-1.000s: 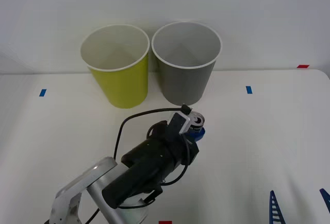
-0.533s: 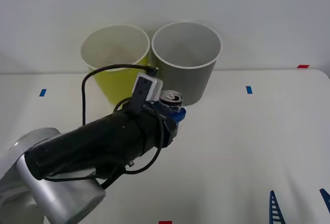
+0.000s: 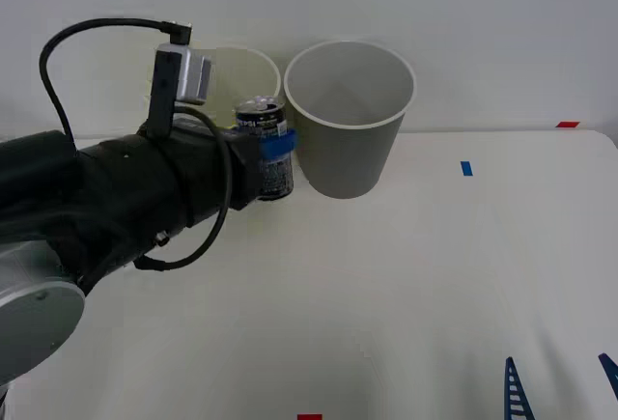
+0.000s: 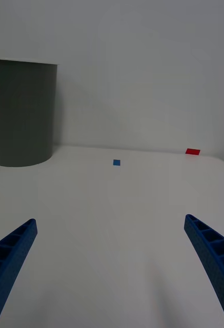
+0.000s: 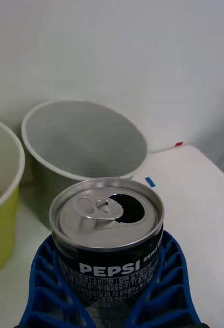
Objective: Put cans in the gray bin and PET bottles in the light green bin.
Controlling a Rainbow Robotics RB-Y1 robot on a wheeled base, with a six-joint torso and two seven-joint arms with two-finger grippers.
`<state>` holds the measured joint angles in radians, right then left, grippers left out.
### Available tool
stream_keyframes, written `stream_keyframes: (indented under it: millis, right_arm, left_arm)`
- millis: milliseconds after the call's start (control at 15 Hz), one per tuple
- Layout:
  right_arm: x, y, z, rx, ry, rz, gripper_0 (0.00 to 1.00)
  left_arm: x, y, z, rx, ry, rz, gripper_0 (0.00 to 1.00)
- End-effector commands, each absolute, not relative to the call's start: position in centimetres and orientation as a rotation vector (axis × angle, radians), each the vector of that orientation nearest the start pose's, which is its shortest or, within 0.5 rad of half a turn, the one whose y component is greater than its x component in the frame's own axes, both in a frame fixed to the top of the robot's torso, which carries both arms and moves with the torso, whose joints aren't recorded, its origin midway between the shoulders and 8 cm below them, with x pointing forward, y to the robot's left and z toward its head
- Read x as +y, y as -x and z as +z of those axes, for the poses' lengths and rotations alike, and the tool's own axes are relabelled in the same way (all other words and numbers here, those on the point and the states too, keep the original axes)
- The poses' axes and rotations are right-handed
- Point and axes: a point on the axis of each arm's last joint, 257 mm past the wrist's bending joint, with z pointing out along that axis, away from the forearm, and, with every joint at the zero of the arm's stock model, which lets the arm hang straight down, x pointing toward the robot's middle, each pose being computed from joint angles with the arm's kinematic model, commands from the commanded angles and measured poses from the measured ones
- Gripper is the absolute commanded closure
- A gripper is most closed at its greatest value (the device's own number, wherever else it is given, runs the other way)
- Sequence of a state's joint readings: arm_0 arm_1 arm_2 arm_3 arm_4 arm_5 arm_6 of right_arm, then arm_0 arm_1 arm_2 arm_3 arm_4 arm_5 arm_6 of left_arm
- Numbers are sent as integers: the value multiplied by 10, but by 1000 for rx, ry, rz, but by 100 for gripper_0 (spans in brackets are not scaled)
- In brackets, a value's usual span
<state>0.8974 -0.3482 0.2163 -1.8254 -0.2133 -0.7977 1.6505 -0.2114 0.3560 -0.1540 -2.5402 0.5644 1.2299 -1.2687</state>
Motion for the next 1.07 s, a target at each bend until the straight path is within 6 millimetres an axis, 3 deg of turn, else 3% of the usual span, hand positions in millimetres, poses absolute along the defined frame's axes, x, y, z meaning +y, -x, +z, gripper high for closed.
stream_keyframes:
  millis: [67, 467, 1067]
  right_arm:
    - [-287, -241, -254, 1438, 67, -70, 0]
    - [-287, -241, -254, 1438, 67, -70, 0]
    - [-287, -241, -254, 1438, 67, -70, 0]
  left_arm:
    - [56, -426, 12, 1765, -395, -580, 100]
    - [32, -483, 56, 1700, -379, -623, 100]
    - [-40, -558, 57, 1542, -438, -637, 100]
